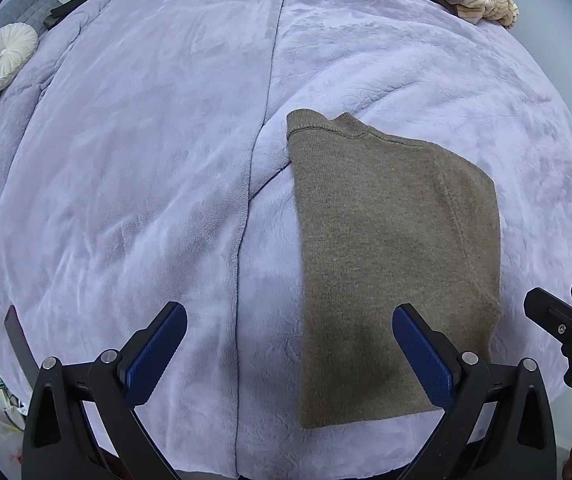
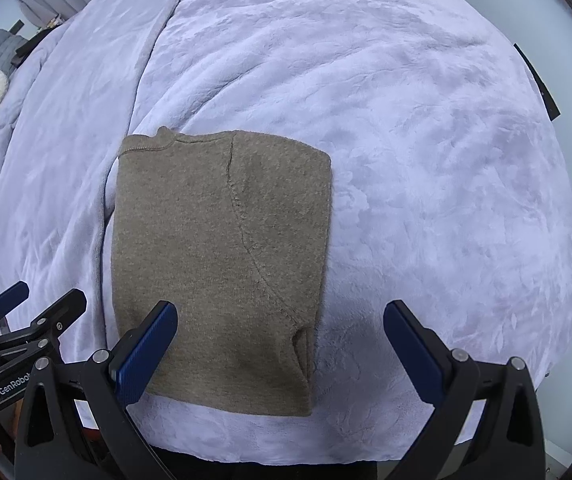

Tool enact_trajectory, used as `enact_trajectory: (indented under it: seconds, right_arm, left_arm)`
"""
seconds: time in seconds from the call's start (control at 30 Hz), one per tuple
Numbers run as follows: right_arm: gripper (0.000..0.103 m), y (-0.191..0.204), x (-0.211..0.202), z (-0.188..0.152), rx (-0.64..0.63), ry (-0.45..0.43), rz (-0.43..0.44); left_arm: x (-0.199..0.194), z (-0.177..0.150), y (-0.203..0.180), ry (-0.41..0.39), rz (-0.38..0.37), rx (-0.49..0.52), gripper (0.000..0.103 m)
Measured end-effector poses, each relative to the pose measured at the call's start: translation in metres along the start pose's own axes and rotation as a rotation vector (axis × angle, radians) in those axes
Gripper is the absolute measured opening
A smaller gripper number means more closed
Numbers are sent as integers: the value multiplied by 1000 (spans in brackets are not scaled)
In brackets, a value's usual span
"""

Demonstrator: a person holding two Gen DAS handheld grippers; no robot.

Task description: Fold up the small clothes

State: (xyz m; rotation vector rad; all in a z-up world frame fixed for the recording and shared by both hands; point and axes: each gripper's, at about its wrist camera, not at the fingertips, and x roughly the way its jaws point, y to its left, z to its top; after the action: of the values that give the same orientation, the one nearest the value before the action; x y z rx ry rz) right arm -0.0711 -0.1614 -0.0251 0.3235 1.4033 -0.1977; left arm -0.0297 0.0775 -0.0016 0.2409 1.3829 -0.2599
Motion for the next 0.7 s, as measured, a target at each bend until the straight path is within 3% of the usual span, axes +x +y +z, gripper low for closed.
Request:
enact_trajectory:
  seconds: [0.7]
  right_arm:
    - [103, -1, -1, 1, 1, 3, -4]
  left_arm:
    - [-2, -3, 0, 7, 0, 3, 103]
